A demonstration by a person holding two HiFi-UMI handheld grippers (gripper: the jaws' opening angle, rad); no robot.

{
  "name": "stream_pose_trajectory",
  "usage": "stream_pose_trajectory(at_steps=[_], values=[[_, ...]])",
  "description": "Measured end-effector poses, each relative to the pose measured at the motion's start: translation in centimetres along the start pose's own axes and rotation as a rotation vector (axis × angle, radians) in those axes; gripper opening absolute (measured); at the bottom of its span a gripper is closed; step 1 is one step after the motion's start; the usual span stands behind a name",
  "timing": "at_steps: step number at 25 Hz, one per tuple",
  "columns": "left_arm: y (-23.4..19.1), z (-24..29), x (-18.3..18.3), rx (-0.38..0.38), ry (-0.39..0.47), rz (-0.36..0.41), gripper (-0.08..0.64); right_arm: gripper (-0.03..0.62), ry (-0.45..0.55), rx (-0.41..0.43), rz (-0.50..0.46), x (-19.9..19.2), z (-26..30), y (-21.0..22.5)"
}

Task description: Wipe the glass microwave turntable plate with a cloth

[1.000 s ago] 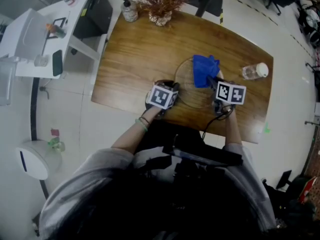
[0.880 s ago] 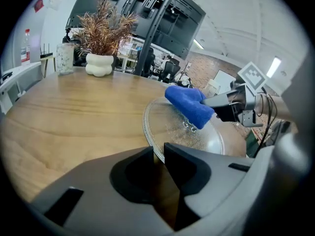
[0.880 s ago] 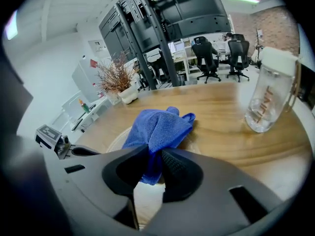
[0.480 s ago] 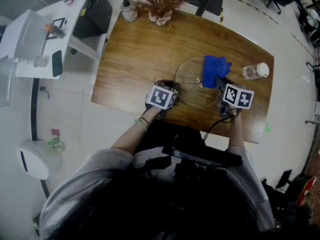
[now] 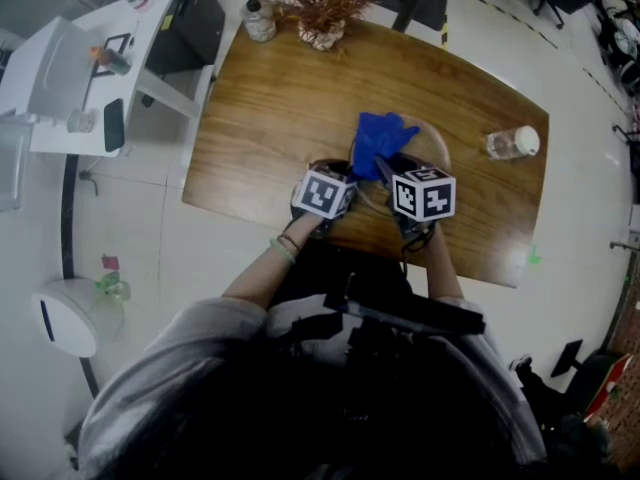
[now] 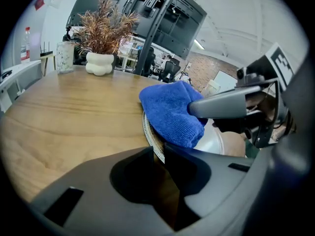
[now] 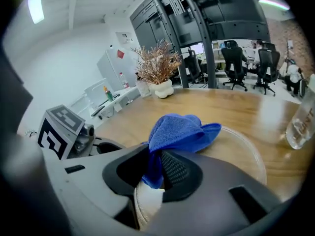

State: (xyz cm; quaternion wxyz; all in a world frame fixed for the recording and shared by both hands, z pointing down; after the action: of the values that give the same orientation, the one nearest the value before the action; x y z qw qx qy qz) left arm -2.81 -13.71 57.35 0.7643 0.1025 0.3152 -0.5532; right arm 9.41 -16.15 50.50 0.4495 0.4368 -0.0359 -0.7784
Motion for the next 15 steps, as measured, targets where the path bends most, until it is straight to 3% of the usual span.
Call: stream_pose_trajectory(at_steps=[7,15], values=[[0.0,0.0,0.1,-0.010,-0.004,-0.007,0.067,0.078,-0.061,-0.091,0.001,-1.3,-2.1,3.1],[-0.2,-0.1,0.2,-0.025,-0.011,-0.021,0.067,0.078,-0.044,-0.235,0.088,-3.8,-8.1,7.8]])
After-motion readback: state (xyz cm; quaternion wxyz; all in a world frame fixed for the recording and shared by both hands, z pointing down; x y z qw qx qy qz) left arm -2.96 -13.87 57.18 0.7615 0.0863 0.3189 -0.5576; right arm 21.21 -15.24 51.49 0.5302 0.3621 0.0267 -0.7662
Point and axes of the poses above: the fingertips, and each gripper's own axes: z forward along the fingers, y to its right, x out of its top, the point moved 7 cm from there along -z, backward along the fingers, and after that the axes turned 14 degrees about x, right-handed, at the moved point
